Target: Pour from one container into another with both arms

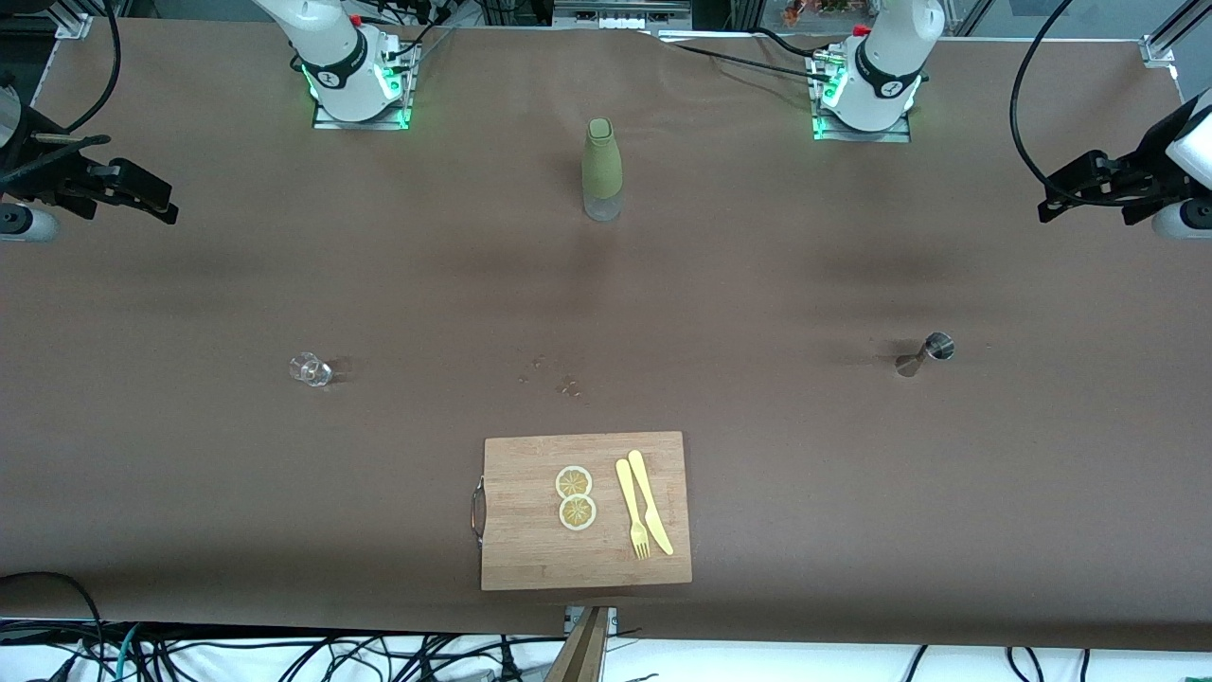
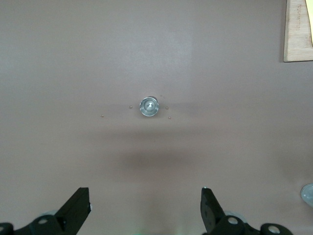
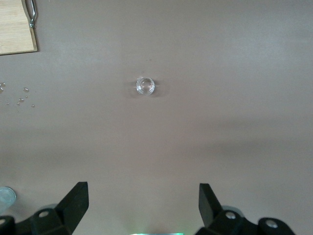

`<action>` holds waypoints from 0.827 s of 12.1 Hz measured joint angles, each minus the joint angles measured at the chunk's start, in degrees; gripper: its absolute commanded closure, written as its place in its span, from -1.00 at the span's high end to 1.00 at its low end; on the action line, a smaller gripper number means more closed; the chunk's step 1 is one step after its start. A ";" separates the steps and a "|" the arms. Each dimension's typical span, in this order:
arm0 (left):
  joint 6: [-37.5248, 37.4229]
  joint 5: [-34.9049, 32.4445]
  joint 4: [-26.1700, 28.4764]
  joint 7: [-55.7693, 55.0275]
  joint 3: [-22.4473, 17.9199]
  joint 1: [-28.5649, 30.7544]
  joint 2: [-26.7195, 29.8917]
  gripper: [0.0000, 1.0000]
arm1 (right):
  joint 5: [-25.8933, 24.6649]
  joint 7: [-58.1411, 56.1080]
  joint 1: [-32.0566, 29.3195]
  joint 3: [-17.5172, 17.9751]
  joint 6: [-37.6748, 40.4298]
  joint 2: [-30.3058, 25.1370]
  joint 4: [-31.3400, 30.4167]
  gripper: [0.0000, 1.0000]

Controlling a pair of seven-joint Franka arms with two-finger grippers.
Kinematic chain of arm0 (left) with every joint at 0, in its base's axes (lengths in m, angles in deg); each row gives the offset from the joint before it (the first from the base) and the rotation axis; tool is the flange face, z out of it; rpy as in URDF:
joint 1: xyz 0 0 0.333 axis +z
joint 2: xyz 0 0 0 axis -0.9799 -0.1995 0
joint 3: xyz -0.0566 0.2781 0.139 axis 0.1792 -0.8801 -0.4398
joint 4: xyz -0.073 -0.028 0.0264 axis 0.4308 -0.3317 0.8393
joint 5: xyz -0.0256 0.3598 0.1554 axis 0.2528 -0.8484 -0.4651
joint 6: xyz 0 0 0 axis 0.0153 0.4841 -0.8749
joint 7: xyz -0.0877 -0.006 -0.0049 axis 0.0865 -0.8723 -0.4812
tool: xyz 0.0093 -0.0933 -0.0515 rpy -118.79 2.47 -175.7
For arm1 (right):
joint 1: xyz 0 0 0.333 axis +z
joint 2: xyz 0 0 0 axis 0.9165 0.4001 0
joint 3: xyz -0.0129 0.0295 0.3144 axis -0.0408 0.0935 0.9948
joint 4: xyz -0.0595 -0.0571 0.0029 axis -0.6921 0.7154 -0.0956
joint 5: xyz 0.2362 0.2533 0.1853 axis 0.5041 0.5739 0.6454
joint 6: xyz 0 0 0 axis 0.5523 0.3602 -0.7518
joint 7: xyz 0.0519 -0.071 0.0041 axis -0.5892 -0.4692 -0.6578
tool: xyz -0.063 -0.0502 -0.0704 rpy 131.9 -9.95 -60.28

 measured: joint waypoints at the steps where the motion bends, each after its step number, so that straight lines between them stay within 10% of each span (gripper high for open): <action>1: 0.06 0.00 -0.03 0.00 0.00 0.00 -0.23 1.00 | 0.00 0.00 0.00 0.00 -0.02 0.00 0.00 1.00; 10: 1.68 0.00 -0.90 0.00 0.47 -0.12 -0.80 1.00 | 0.00 -0.01 0.00 0.00 -0.17 0.01 0.00 1.00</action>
